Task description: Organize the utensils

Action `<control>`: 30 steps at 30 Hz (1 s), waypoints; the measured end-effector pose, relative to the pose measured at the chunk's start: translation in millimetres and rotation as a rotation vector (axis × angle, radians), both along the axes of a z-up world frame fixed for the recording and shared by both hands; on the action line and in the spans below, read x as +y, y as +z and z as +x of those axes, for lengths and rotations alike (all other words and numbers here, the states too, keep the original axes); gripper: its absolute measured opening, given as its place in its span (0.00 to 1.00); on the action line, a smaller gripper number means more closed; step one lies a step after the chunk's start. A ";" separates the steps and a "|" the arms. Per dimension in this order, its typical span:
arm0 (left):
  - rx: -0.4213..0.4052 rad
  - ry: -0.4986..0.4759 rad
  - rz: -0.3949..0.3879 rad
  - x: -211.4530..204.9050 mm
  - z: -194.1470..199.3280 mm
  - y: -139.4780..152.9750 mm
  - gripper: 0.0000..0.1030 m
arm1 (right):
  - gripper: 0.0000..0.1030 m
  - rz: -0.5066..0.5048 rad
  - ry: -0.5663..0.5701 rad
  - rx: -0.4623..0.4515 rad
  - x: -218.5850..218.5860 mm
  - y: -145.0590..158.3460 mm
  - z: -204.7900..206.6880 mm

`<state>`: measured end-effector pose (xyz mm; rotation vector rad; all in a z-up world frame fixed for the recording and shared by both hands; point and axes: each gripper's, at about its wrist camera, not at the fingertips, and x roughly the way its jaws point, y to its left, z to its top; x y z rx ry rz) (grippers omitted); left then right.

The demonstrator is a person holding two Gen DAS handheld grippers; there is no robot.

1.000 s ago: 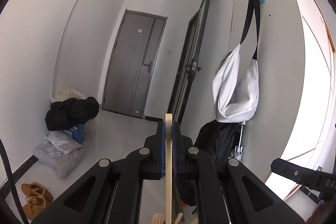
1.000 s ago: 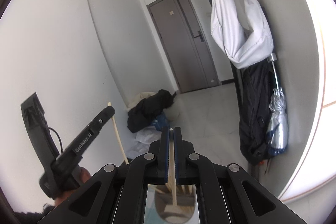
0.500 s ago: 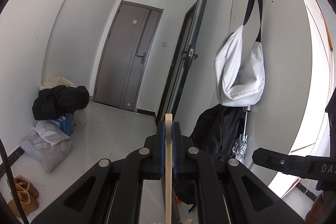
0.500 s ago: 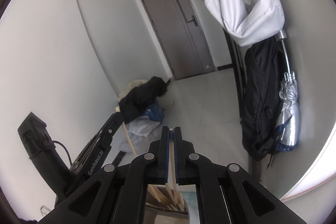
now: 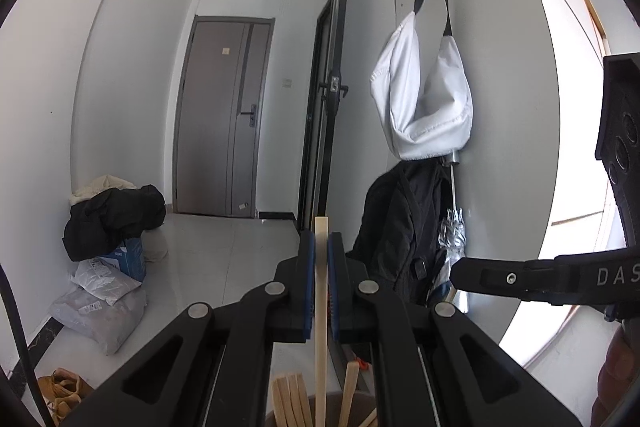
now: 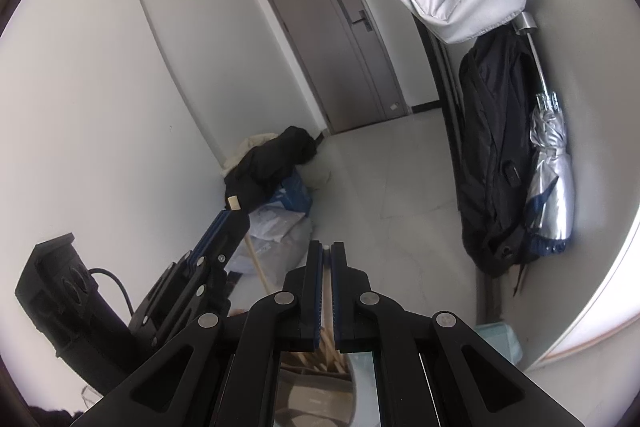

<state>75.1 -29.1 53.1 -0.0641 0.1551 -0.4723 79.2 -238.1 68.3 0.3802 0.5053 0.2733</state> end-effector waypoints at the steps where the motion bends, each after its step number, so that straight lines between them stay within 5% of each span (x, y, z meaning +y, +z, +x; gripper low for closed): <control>1: 0.010 -0.011 0.017 -1.2 0.3 -0.7 0.02 | 0.03 0.003 0.001 0.004 -0.3 -2.2 -0.6; 11: 0.184 -0.084 0.070 12.5 -11.3 -10.0 0.02 | 0.03 -0.012 0.039 0.053 14.7 -25.8 -1.2; 21: 0.543 -0.167 -0.034 33.7 -8.0 -26.7 0.04 | 0.11 0.005 0.073 0.074 25.2 -47.2 -7.3; 23: 0.533 -0.129 -0.032 37.2 -15.9 -19.4 0.16 | 0.19 0.024 0.071 0.059 21.3 -47.9 -17.4; 26: 0.505 -0.074 -0.044 42.1 -30.0 -8.5 0.57 | 0.41 0.043 0.056 0.021 15.4 -45.0 -33.9; 30: 0.442 0.027 0.007 39.3 -49.5 4.6 0.61 | 0.51 0.049 0.036 -0.041 8.5 -38.8 -58.6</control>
